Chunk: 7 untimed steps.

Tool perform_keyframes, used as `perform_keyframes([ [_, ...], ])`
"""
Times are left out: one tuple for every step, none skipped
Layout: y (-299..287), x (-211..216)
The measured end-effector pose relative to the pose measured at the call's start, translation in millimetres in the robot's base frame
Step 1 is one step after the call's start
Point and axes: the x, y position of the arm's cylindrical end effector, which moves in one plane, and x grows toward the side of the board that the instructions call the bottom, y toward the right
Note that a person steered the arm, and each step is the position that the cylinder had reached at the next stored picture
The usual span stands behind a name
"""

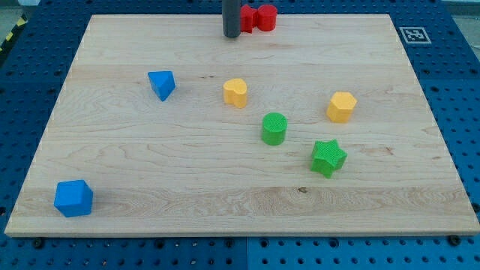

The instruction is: Keep yellow hexagon at the bottom of red star

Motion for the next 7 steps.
perform_keyframes([
  [1.9,35.9],
  [9.1,37.5],
  [60.4,51.0],
  [69.9,52.4],
  [86.0,61.2],
  [117.2,74.6],
  [118.3,75.3],
])
